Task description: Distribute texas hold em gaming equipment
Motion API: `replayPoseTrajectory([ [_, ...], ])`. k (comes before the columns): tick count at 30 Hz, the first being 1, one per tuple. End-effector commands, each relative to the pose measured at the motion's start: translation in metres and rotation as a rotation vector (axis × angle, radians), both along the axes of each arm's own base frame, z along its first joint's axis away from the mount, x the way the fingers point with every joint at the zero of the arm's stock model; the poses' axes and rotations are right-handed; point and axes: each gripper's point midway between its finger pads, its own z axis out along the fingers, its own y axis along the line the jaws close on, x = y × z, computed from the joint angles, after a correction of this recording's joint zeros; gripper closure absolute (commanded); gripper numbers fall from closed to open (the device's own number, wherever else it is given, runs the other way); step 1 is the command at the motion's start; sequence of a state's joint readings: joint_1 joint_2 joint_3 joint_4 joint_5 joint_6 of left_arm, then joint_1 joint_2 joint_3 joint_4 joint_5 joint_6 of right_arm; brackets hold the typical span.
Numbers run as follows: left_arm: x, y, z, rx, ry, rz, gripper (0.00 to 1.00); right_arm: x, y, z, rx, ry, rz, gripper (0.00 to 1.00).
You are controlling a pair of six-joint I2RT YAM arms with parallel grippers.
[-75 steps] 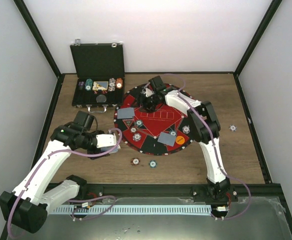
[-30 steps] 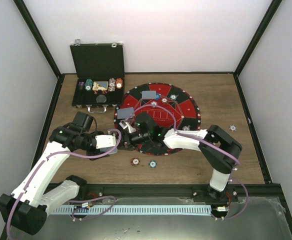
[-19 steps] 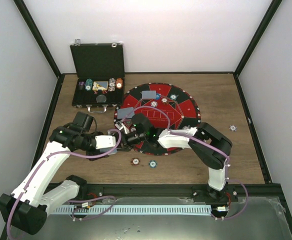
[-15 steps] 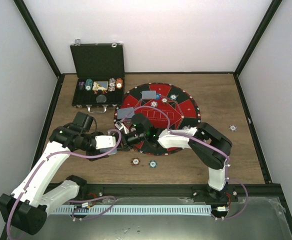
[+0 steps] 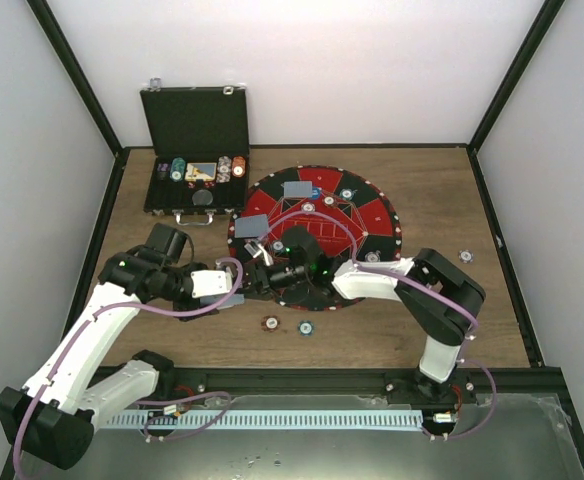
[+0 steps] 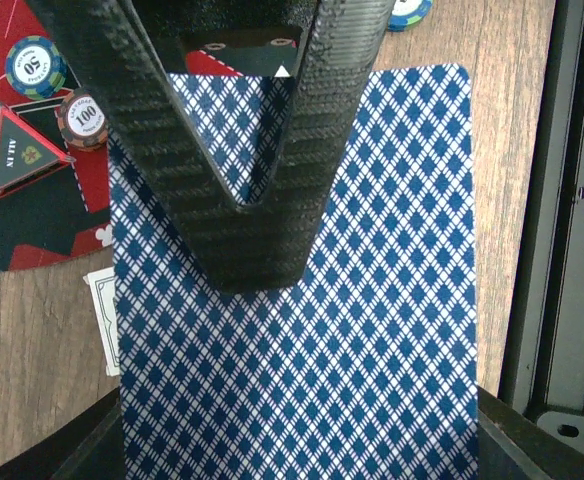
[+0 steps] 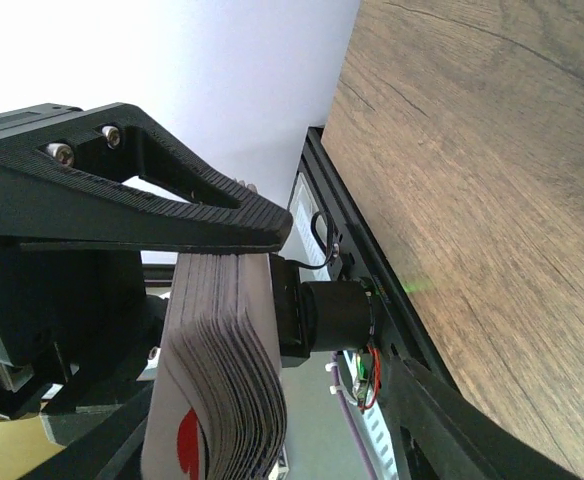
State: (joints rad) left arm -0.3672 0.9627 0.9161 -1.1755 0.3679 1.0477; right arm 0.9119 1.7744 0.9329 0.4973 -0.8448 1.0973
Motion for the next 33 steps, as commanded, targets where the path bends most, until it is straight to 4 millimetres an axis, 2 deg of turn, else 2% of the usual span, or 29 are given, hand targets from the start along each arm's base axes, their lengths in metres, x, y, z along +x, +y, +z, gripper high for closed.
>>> replayPoseTrajectory([
  [1,0.004,-0.005,0.016,-0.038,-0.038,-0.010,0.92,0.005,-0.010,0.009,-0.016,-0.003,-0.036,0.51],
  [5,0.004,-0.005,0.016,-0.035,-0.041,-0.010,0.92,0.002,-0.015,0.022,0.001,-0.013,-0.041,0.60],
  [9,0.004,-0.005,0.015,-0.037,-0.040,-0.009,0.92,-0.002,-0.020,0.029,0.008,-0.016,-0.051,0.83],
  [13,0.005,-0.005,0.014,-0.036,-0.037,-0.010,0.92,-0.006,-0.024,0.040,0.028,-0.019,-0.057,0.98],
  [18,0.005,-0.005,0.013,-0.031,-0.039,-0.009,0.92,-0.012,-0.030,0.055,0.080,-0.027,-0.046,0.99],
  [22,0.006,-0.003,0.013,-0.023,-0.042,-0.007,0.92,-0.003,-0.040,0.062,0.082,-0.037,-0.067,0.99],
  [28,0.005,-0.001,0.013,-0.012,-0.047,-0.008,0.92,0.022,-0.079,0.068,0.068,-0.063,-0.126,0.99],
  [33,0.005,0.001,0.011,-0.001,-0.049,-0.010,0.92,0.050,-0.112,0.063,0.014,-0.073,-0.180,0.99],
])
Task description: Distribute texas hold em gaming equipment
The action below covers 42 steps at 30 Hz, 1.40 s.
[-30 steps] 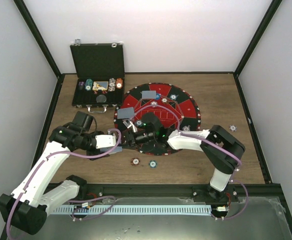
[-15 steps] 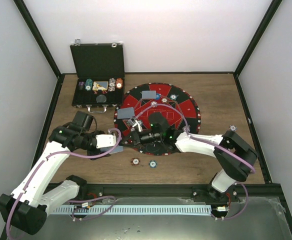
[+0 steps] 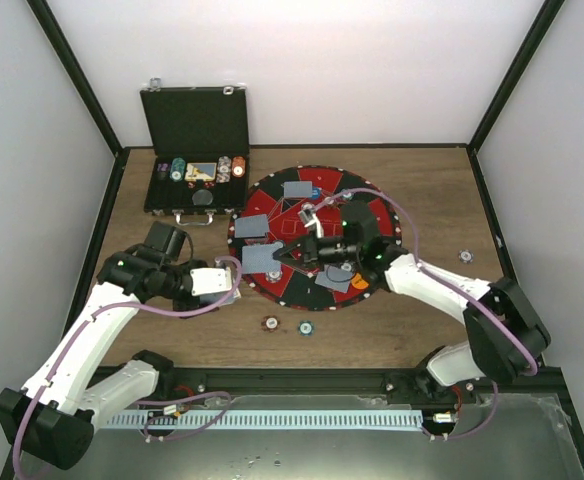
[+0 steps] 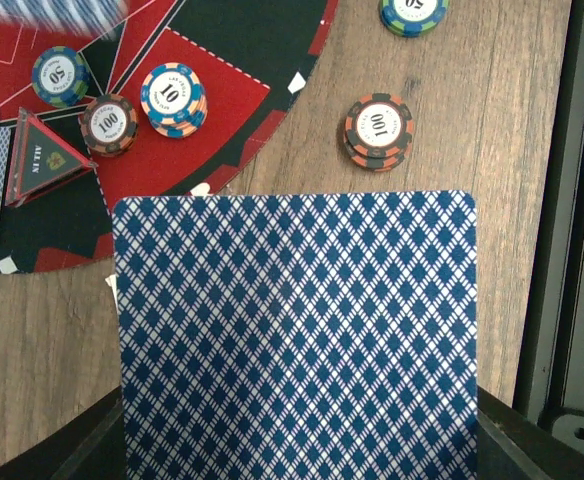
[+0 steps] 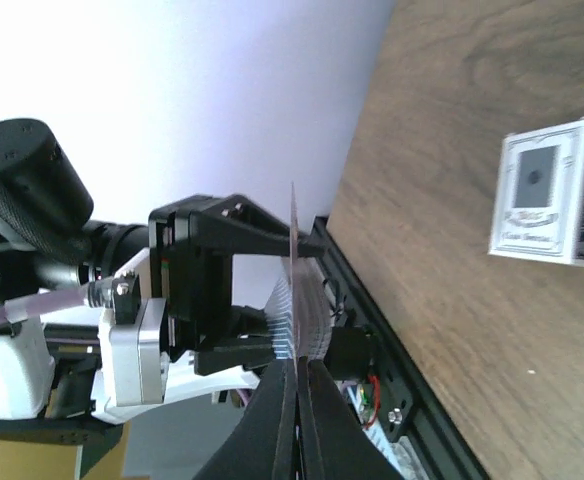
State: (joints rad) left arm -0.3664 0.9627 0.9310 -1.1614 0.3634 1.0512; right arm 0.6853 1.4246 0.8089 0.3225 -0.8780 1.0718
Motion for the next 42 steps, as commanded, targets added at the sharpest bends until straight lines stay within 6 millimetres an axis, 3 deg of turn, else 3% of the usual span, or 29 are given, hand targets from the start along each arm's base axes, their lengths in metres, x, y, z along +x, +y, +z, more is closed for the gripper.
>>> replayPoseTrajectory([
  [1,-0.001,0.002,0.005,0.006,-0.019,-0.010,0.92,0.019,-0.029,-0.001,-0.048,-0.022,-0.011,0.99],
  [5,-0.001,0.001,0.007,0.003,-0.019,-0.011,0.92,0.075,-0.056,-0.012,-0.092,-0.028,-0.093,0.99],
  [10,-0.003,0.001,0.008,0.000,-0.008,-0.010,0.92,0.180,-0.085,-0.023,-0.184,-0.045,-0.239,0.99],
  [15,-0.006,0.002,0.007,-0.002,0.003,-0.006,0.92,0.259,-0.097,-0.064,-0.266,0.015,-0.327,0.99],
  [19,-0.009,0.002,0.003,-0.002,0.010,-0.007,0.92,0.300,-0.097,-0.099,-0.310,0.047,-0.369,0.99],
  [24,-0.010,0.002,0.000,0.001,0.022,-0.007,0.92,0.330,-0.093,-0.128,-0.322,0.069,-0.397,0.99],
  [30,-0.010,0.001,0.002,-0.011,0.020,0.000,0.92,0.348,-0.090,-0.135,-0.331,0.069,-0.416,0.99],
  [31,-0.010,0.000,0.003,-0.014,0.021,0.001,0.92,0.350,-0.091,-0.134,-0.337,0.061,-0.420,0.96],
  [36,-0.009,-0.001,0.004,-0.024,0.027,0.006,0.92,0.352,-0.097,-0.120,-0.387,0.021,-0.434,0.61],
  [42,-0.008,-0.003,0.007,-0.034,0.030,0.007,0.92,0.334,-0.110,-0.096,-0.459,-0.006,-0.450,0.46],
])
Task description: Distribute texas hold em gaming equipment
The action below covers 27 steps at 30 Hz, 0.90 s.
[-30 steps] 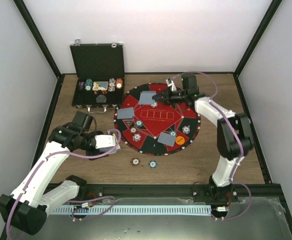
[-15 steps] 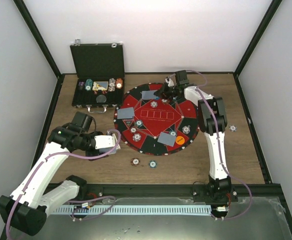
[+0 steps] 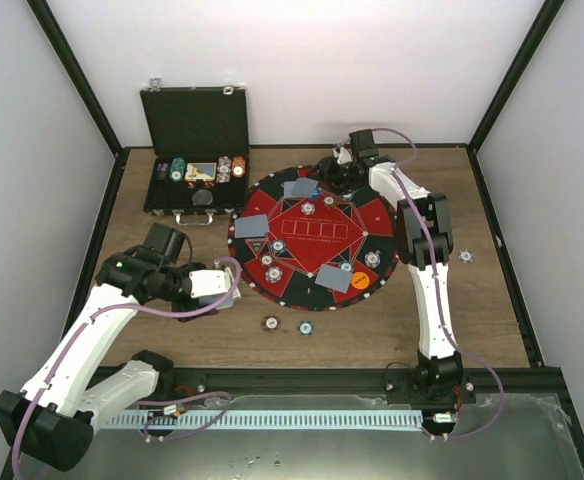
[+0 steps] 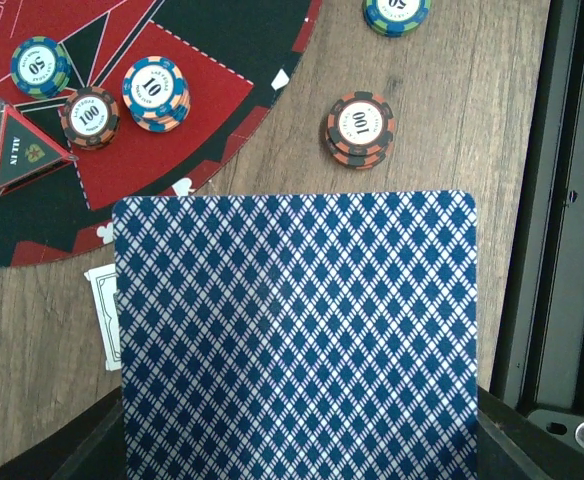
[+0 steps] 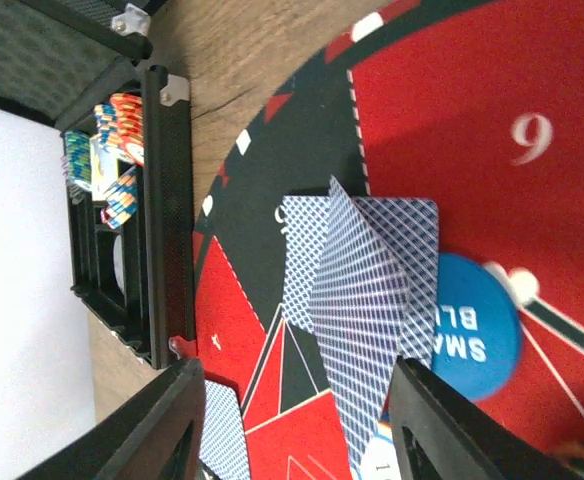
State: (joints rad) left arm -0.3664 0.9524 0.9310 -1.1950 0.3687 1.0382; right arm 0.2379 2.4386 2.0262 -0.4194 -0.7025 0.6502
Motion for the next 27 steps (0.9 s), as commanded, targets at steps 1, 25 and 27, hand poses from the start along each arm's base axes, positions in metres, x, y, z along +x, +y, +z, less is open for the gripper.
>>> replayPoseTrajectory([
  [1,0.000,-0.005,0.007,-0.033,0.003,0.000,0.92,-0.015,-0.015,0.053,-0.074,-0.067,-0.019,0.42],
  [25,-0.003,-0.005,0.012,-0.040,-0.017,-0.010,0.92,-0.333,0.092,0.125,0.211,-0.094,0.322,0.06],
  [27,-0.003,-0.005,0.012,-0.041,-0.016,-0.016,0.92,-0.357,0.106,0.123,0.226,-0.087,0.371,0.06],
])
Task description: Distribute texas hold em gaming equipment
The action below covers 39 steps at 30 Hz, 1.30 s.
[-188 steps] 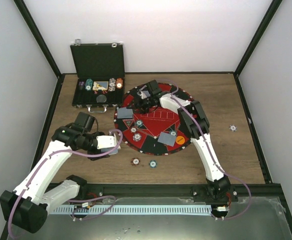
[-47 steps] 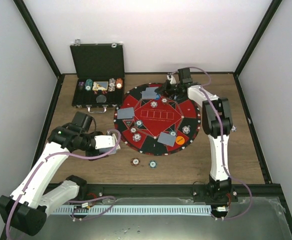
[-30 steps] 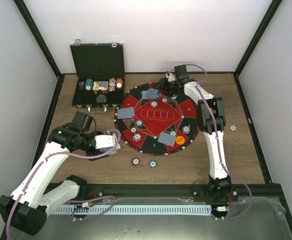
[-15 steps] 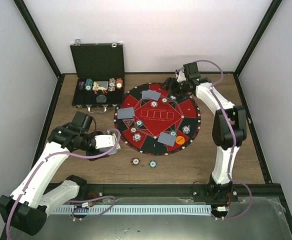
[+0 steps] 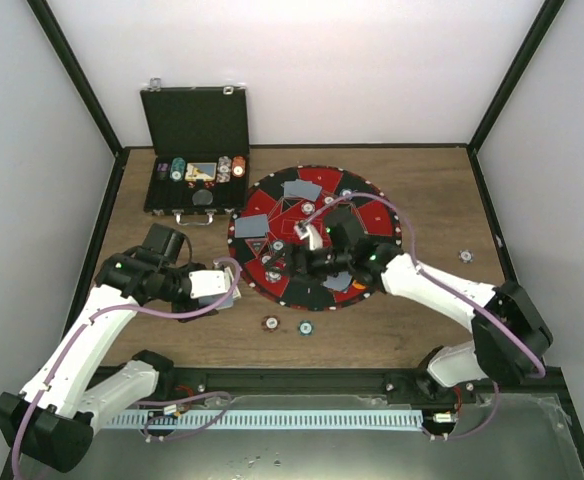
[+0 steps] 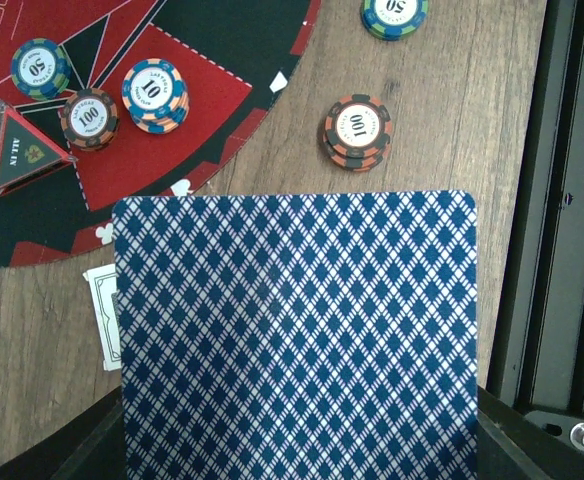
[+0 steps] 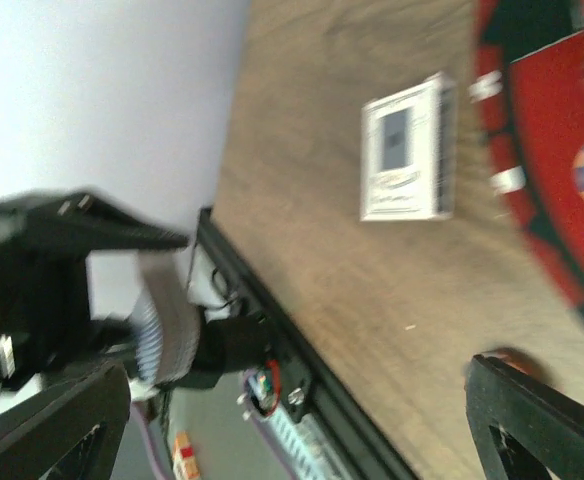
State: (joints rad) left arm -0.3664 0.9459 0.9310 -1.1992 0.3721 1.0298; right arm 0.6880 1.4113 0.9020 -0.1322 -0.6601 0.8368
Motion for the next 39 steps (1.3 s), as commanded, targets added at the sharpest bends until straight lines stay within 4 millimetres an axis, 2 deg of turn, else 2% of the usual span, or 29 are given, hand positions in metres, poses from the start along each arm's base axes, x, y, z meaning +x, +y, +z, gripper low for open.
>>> replayPoseTrajectory([
  [1,-0.002,-0.005,0.011,-0.035,-0.020,-0.024,0.92,-0.037,0.037,0.031,0.143,-0.040,0.079,0.07],
  [4,-0.002,-0.005,0.011,-0.036,-0.019,-0.027,0.92,-0.062,0.055,0.027,0.159,-0.037,0.136,0.11],
  [7,-0.002,-0.006,0.013,-0.045,-0.023,-0.033,0.92,-0.075,0.070,0.024,0.182,-0.031,0.186,0.16],
  [11,-0.003,-0.006,0.014,-0.048,-0.027,-0.034,0.92,-0.082,0.089,0.024,0.205,-0.030,0.234,0.19],
  [15,-0.005,-0.005,0.015,-0.046,-0.034,-0.036,0.92,-0.081,0.103,0.013,0.199,0.000,0.253,0.24],
  [19,-0.007,-0.005,0.016,-0.052,-0.041,-0.037,0.92,-0.079,0.112,0.010,0.223,0.018,0.273,0.26],
  [26,-0.008,-0.002,0.012,-0.032,-0.044,-0.041,0.92,-0.082,0.112,0.007,0.218,0.029,0.288,0.26],
  [33,-0.008,0.000,0.011,-0.024,-0.052,-0.044,0.92,-0.082,0.094,0.003,0.162,0.023,0.258,0.26],
  [36,-0.008,0.001,0.009,-0.016,-0.050,-0.043,0.92,-0.080,0.083,0.012,0.177,0.004,0.234,0.25],
  [39,-0.008,0.001,0.009,-0.016,-0.050,-0.043,0.92,-0.082,0.084,0.024,0.214,-0.011,0.246,0.24],
])
